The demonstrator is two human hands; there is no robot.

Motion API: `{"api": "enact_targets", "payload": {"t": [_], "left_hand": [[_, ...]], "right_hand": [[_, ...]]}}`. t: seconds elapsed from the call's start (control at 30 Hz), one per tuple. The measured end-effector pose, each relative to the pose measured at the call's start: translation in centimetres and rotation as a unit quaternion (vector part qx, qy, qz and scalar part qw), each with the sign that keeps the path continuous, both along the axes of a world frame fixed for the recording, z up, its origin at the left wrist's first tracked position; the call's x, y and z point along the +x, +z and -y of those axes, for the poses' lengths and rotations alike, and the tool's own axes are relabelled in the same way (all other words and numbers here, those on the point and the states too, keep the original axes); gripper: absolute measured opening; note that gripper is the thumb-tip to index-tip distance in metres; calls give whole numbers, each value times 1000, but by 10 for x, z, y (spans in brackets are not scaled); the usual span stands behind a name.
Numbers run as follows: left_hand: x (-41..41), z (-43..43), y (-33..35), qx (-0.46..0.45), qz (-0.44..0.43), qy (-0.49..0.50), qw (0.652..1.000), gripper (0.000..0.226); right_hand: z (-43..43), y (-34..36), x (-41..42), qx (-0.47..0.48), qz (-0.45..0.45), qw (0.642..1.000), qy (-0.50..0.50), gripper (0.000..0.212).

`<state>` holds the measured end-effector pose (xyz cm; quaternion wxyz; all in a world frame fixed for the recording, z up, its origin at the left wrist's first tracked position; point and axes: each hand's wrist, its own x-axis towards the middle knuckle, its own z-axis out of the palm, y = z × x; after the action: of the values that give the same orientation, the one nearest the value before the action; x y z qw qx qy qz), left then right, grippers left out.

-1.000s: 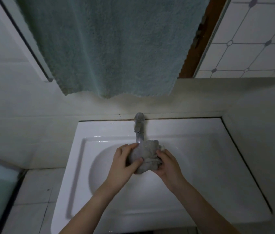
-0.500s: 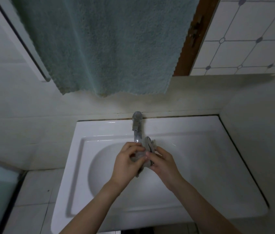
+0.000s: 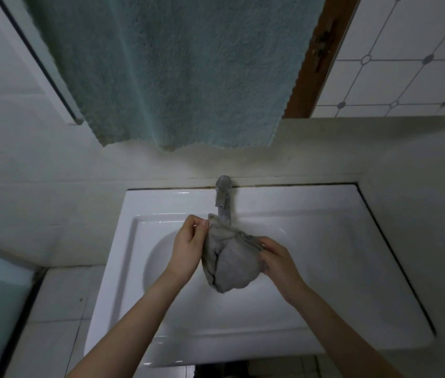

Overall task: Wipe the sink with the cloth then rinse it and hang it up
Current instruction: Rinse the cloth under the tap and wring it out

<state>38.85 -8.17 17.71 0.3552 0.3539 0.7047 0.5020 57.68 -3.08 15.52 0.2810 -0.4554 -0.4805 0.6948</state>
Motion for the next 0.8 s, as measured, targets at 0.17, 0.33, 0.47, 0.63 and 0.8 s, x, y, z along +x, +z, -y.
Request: {"api": "enact_targets", "payload": {"t": [0.17,0.33,0.47,0.63,0.8], "left_hand": [[4,0,3,8,10,-37,999,24],[9,0,11,16,64,-96,993,26],[3,-3,15,38,33,-106,993,28],[-15,1,11,36,65,-116,990,21],[-14,2,1,16,202,-98,974,15]], "right_hand": [[-4,4,2,134,89,984,79,15],[-12,4,-4,177,131,965,141,7],[-12,7,-9,177,93,972,123,9],[-12,12,-9,172,66,978,97,9],[-11,13,-18,69,65,991,91,39]]}}
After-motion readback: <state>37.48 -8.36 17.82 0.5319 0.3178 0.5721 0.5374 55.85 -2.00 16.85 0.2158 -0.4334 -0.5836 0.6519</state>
